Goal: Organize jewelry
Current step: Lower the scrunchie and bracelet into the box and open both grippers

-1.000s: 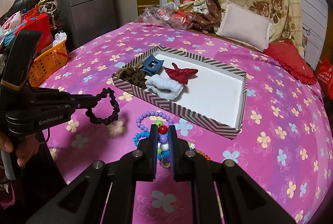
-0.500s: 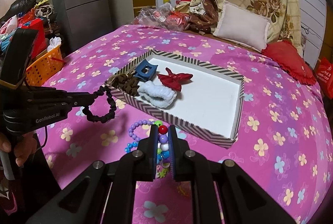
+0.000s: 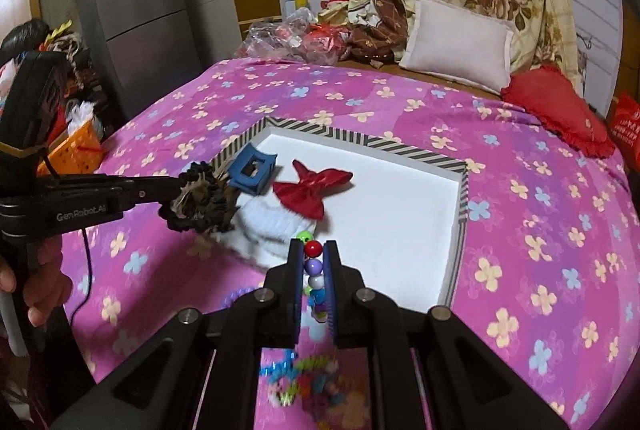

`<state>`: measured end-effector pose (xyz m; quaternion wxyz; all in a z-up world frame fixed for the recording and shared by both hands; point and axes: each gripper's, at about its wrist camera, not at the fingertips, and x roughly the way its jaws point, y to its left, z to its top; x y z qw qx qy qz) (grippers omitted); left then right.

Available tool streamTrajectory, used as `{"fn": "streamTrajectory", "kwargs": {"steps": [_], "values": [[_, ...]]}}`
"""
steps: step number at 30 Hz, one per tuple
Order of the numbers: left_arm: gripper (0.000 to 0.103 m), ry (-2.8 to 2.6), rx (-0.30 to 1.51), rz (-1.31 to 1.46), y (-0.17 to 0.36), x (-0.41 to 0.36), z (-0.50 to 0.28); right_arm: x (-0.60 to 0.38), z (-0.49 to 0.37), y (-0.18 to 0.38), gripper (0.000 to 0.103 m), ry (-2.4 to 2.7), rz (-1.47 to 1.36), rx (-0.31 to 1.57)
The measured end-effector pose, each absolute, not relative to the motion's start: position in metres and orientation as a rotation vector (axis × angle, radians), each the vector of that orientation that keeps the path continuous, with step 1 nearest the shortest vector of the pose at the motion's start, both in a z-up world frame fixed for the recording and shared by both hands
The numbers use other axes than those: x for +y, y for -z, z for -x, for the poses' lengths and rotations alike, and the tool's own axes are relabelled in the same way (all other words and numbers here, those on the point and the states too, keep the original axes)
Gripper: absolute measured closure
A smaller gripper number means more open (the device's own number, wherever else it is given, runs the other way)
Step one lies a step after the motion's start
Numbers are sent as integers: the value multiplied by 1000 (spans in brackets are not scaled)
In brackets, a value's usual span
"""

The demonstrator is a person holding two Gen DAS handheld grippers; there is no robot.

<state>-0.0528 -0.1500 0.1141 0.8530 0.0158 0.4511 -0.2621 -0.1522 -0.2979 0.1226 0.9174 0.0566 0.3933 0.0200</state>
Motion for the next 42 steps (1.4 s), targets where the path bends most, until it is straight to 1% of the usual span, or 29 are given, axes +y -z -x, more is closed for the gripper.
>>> {"fn": "streamTrajectory", "kwargs": {"steps": [4, 12, 18, 24, 25, 26, 27, 28, 29, 31, 32, 34, 42], "values": [[99, 537, 960, -27, -107, -171, 24, -312, 123, -111, 93, -49, -168, 835], [99, 502, 1015, -26, -76, -200, -30, -354, 71, -62, 93, 51, -206, 966], [99, 431, 1060, -93, -47, -215, -56, -362, 61, -42, 93, 52, -215, 1020], [99, 410, 1061, -108, -43, -224, -60, -354, 57, -30, 93, 30, -239, 1049], [98, 406, 1056, -120, -43, -225, -59, -355, 57, -30, 90, 26, -257, 1050], [97, 406, 1048, -132, -43, -226, -58, -355, 59, -30, 84, 23, -270, 1048], [93, 406, 1042, -139, -44, -227, -58, -356, 62, -31, 80, 24, -276, 1041], [87, 408, 1038, -138, -44, -226, -57, -356, 64, -32, 74, 26, -278, 1036], [83, 414, 1036, -122, -46, -224, -55, -357, 67, -34, 72, 26, -280, 1028], [73, 442, 1052, -48, -49, -216, -55, -358, 73, -40, 72, 23, -287, 1011], [71, 454, 1063, -16, -50, -211, -54, -358, 76, -43, 71, 23, -287, 1005], [69, 458, 1069, 0, -53, -207, -52, -357, 82, -48, 69, 25, -286, 994], [69, 448, 995, -38, -78, -181, -17, -348, 108, -68, 66, 34, -279, 937]]}}
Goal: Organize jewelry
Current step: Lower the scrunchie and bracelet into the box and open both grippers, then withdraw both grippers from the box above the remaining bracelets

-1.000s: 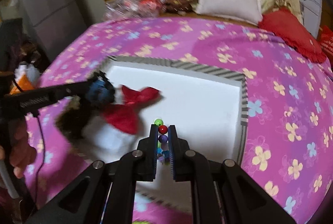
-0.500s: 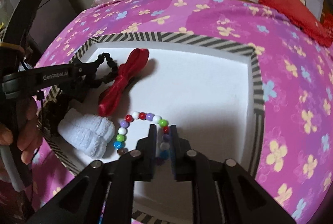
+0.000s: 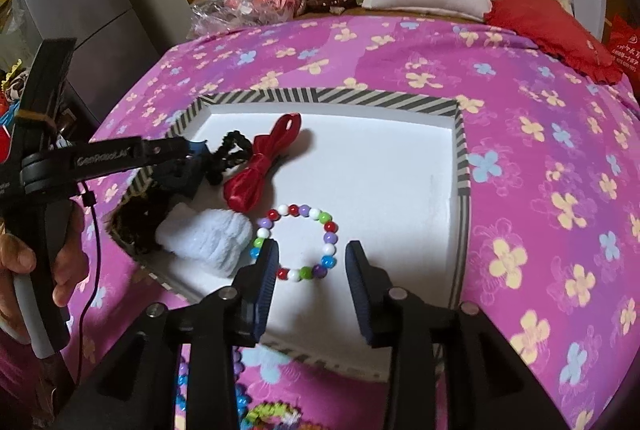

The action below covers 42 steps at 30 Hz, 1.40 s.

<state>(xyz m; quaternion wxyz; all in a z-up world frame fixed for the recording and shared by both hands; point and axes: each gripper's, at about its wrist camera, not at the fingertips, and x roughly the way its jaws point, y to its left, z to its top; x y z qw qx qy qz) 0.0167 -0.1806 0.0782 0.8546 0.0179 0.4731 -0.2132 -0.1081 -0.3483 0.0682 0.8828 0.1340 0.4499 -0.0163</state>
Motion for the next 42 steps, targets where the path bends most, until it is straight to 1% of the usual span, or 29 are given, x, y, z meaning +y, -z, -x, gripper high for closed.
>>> {"fn": "streamTrajectory", "kwargs": {"steps": [5, 12, 20, 27, 34, 42], "values": [[69, 431, 953, -81, -86, -162, 17, -337, 129, -75, 65, 42, -271, 913], [69, 409, 942, -125, -79, -140, 65, -323, 163, -79, 65, 43, -284, 890], [69, 363, 914, -134, -73, -122, 103, -310, 196, -84, 55, 59, -270, 881], [69, 369, 914, -123, -72, -118, 132, -298, 219, -93, 51, 58, -252, 869], [69, 362, 915, -114, -71, -114, 154, -285, 241, -96, 42, 45, -247, 857], [69, 355, 903, -116, -70, -114, 174, -276, 258, -96, 42, 34, -249, 845]]}}
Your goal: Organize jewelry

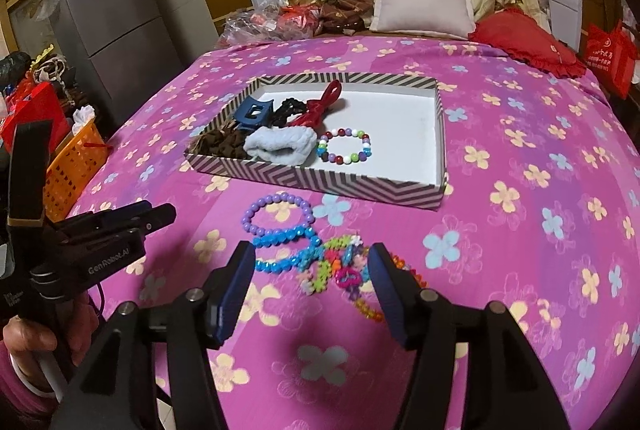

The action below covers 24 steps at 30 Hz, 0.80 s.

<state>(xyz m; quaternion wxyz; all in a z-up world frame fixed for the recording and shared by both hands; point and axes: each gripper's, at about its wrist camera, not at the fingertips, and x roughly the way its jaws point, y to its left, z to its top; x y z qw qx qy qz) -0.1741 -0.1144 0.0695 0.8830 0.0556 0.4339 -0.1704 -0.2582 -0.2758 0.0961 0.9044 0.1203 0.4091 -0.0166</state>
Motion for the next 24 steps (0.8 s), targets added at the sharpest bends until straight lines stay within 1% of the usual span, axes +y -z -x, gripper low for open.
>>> {"fn": "streamTrajectory", "kwargs": {"steps": [8, 13, 24], "values": [[69, 356, 894, -126, -68, -117, 185, -269, 266, -92, 41, 38, -231, 848], [69, 357, 897, -139, -66, -119, 188, -268, 267, -92, 38, 33, -233, 846], [69, 350, 905, -155, -59, -123, 190, -267, 267, -88, 38, 36, -220, 855]]}}
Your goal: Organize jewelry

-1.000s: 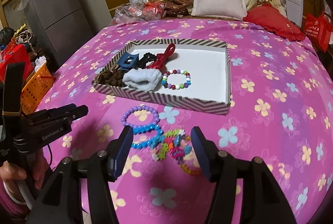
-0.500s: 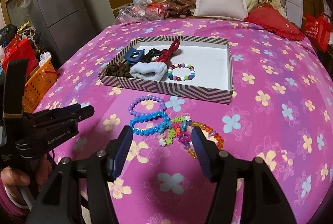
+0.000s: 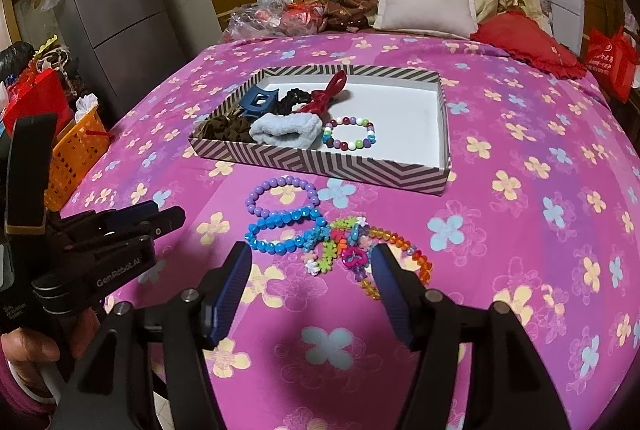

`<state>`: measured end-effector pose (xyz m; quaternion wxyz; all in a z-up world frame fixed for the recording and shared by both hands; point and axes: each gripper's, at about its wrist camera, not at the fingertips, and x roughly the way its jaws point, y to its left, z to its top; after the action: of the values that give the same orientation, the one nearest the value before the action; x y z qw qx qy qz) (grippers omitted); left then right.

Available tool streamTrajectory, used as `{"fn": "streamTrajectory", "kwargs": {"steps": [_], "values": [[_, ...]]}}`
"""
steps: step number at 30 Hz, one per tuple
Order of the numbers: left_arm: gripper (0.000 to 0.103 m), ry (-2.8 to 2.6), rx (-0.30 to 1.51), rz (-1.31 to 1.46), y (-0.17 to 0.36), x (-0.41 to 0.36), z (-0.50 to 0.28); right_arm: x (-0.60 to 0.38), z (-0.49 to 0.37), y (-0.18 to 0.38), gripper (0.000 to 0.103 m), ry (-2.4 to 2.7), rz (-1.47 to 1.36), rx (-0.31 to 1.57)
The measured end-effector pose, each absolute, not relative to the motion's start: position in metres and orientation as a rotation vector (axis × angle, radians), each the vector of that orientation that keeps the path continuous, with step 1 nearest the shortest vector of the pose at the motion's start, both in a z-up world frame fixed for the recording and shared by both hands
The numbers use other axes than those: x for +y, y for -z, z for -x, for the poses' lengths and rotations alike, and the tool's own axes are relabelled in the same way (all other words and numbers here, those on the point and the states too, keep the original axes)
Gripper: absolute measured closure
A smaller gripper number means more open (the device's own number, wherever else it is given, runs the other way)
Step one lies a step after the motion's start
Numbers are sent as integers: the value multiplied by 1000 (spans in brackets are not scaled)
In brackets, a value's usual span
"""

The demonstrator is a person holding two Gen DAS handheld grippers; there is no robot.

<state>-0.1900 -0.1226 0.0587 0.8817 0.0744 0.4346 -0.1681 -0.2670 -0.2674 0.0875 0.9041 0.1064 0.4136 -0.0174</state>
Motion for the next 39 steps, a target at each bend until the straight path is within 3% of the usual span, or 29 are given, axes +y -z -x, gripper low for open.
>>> {"fn": "streamTrajectory", "kwargs": {"steps": [39], "values": [[69, 341, 947, -179, -35, -128, 183, -268, 259, -66, 38, 31, -218, 896]]}}
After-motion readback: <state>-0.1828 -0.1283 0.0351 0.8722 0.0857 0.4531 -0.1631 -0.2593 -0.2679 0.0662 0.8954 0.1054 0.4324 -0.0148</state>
